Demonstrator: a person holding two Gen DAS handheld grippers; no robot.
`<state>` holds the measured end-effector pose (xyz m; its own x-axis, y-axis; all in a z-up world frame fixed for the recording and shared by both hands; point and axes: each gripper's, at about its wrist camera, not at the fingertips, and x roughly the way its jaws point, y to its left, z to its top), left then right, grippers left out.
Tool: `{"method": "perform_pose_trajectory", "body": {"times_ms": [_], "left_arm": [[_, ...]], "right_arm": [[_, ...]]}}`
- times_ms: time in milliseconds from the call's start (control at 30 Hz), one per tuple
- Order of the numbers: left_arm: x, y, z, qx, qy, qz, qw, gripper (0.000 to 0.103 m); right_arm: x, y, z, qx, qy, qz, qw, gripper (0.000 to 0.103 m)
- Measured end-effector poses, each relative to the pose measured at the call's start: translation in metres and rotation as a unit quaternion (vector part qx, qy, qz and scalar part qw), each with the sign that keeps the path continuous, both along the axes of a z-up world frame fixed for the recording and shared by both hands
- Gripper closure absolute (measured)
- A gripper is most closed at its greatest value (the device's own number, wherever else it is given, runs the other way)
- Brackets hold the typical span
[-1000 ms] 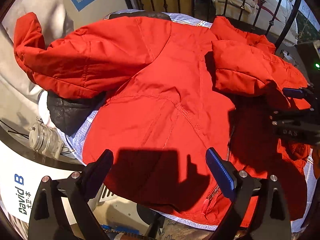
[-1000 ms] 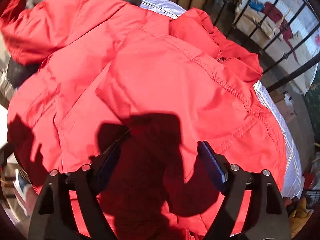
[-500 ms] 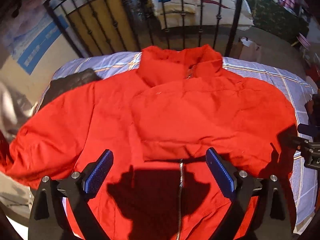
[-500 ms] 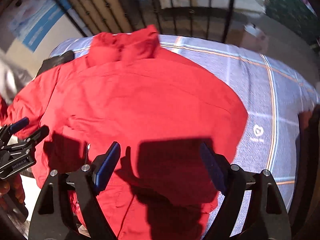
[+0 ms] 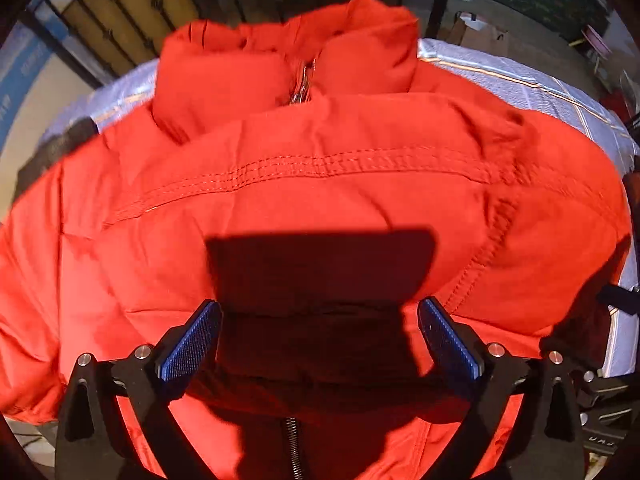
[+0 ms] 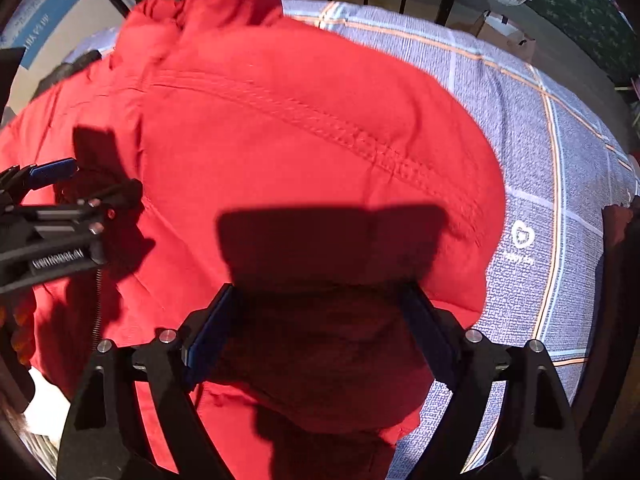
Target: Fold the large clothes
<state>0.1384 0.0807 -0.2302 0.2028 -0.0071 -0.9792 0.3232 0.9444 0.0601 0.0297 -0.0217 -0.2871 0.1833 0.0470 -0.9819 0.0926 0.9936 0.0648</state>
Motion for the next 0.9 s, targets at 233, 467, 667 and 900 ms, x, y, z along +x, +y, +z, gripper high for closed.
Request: {"method": "perform_pose_trajectory", "body": {"times_ms": [233,467,667,900], "left_arm": [[0.002,-0.006,-0.022,0.031,0.011,-0.018,0.9993,0.005],[0.001,-0.01,-0.038,0.051,0.009,-0.031,0.9982,0.005],[0.001,-0.008,-0.039,0.054,0.01,-0.035,0.9979,0.005],[-0.02,-0.004,-0.015,0.051,-0.027,-0.018,0.9981,0.006]], "right_arm": [[0.006,0.009,-0.027,-0.022,0.017,0.017,0.999,0.016],[0.012,0.012,-0.05,-0.038,0.034,0.022,0.998,0.01],[0.013,0.012,-0.058,-0.039,0.042,0.013,0.998,0.006],[0.014,0.006,-0.057,-0.022,0.057,0.005,0.998,0.006]]}}
